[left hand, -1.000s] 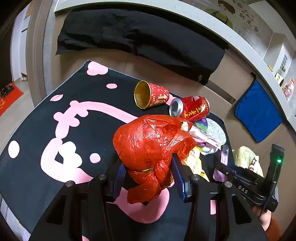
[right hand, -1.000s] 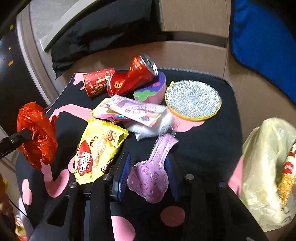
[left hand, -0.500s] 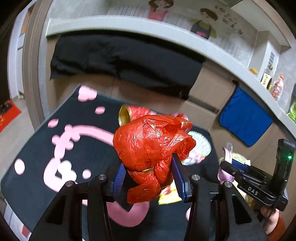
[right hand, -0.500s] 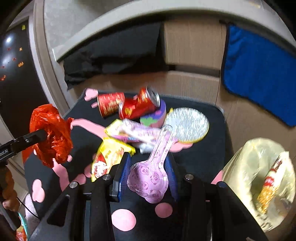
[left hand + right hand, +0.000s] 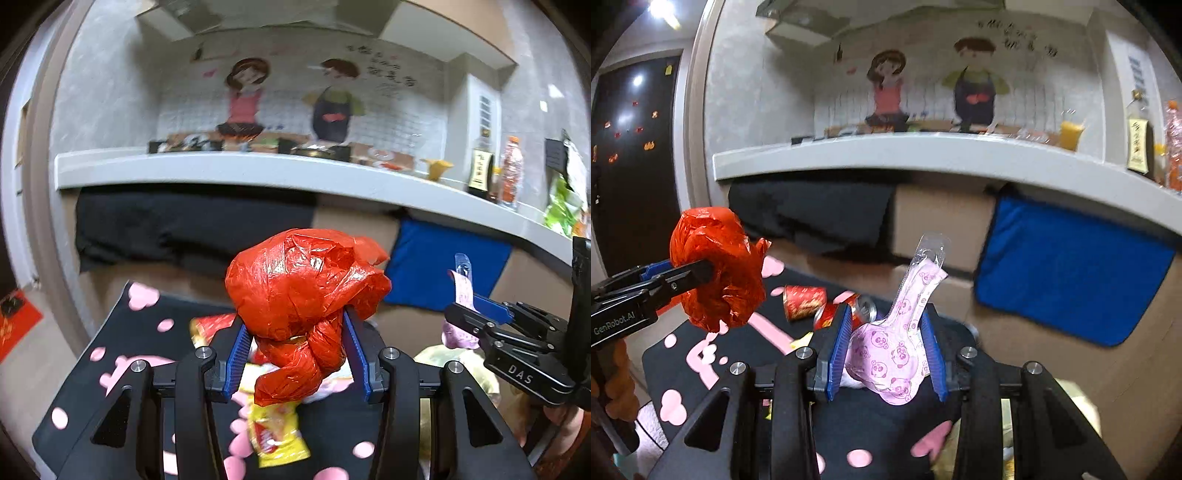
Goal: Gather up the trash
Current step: 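Grasp the pink plastic spoon with the right tool and lift it, then drop the red bag and pink spoon into the yellow bin, opening both tools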
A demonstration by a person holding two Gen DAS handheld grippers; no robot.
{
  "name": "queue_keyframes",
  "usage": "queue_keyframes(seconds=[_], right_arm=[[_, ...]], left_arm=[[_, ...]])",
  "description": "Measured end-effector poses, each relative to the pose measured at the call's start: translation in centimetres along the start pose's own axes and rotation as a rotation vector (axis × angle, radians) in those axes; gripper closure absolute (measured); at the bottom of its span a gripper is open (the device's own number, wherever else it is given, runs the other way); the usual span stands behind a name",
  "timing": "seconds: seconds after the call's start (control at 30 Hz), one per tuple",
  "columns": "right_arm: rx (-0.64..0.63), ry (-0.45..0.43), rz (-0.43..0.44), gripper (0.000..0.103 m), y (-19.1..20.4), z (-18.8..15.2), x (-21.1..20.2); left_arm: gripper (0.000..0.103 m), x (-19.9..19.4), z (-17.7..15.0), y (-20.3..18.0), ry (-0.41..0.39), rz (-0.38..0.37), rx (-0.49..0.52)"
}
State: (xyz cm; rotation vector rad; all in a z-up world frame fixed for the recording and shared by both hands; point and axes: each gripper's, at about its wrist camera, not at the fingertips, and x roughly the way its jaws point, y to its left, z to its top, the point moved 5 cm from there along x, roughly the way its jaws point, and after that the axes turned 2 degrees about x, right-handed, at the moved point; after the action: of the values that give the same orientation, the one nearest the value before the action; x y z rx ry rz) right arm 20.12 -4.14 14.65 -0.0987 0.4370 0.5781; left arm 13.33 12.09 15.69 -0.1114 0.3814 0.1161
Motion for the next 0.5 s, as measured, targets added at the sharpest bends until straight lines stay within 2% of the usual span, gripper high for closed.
queue_keyframes(seconds=[0.2,0.5], right_arm=[[0.022,-0.049,-0.055,0.067,-4.0,0.6,-2.5],[0.090,-0.076,-0.144,0.067,-10.9,-0.8,-5.3]], left_arm=[[0.055,0.5,1.4,-4.9,-0.042,-0.047,0.043],[0.055,2.7,0.9,-12.3,-0.014,-0.126,0.121]])
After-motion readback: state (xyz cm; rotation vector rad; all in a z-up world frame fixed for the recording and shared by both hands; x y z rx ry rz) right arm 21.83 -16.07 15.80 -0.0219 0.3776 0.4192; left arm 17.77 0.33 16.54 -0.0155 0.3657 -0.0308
